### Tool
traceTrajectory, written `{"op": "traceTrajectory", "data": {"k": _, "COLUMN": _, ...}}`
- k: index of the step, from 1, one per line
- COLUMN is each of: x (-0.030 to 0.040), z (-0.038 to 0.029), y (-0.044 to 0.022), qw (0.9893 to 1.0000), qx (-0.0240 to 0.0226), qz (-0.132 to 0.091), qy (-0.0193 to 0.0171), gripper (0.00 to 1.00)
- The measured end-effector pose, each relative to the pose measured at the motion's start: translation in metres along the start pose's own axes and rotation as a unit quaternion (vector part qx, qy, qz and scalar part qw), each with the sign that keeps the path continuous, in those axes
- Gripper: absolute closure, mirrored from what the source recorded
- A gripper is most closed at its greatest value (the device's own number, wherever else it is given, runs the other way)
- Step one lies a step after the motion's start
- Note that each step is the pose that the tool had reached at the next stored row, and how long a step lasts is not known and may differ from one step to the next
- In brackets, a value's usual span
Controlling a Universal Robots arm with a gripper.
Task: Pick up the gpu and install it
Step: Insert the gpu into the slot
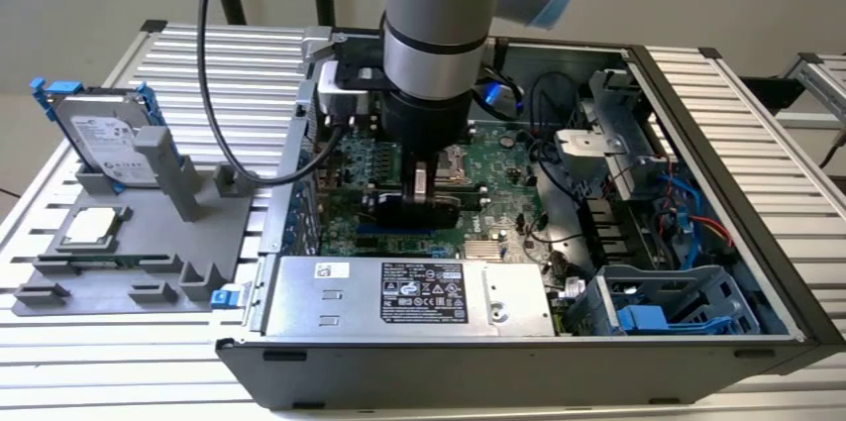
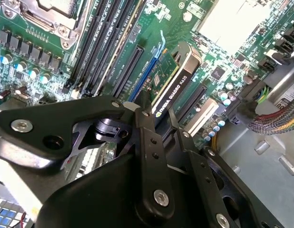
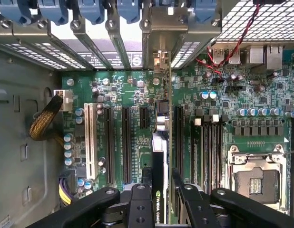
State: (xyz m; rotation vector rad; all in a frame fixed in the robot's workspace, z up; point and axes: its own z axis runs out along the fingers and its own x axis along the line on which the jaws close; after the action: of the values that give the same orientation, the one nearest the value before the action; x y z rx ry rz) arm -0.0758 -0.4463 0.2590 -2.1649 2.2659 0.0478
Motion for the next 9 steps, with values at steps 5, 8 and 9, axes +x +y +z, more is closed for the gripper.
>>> {"op": "traceTrajectory", "data": {"k": 5, "x": 0.0001, "z": 0.0034, "y": 0.0007, "qw": 1.0000, "qx": 0.0001, "qz": 0.000, "qy": -0.0001, "gripper": 1.00}}
{"op": "traceTrajectory", "data": {"k": 8, "x": 0.0001, "z": 0.0038, "y": 0.0010, "qw": 1.0000, "qx": 0.0000, "qz": 0.000, "qy": -0.0002, "gripper": 1.00}}
{"op": "traceTrajectory", "data": {"k": 9, "x": 0.0001, "z": 0.0038, "y": 0.0010, "qw": 1.0000, "qx": 0.0001, "qz": 0.000, "qy": -0.0002, "gripper": 1.00}}
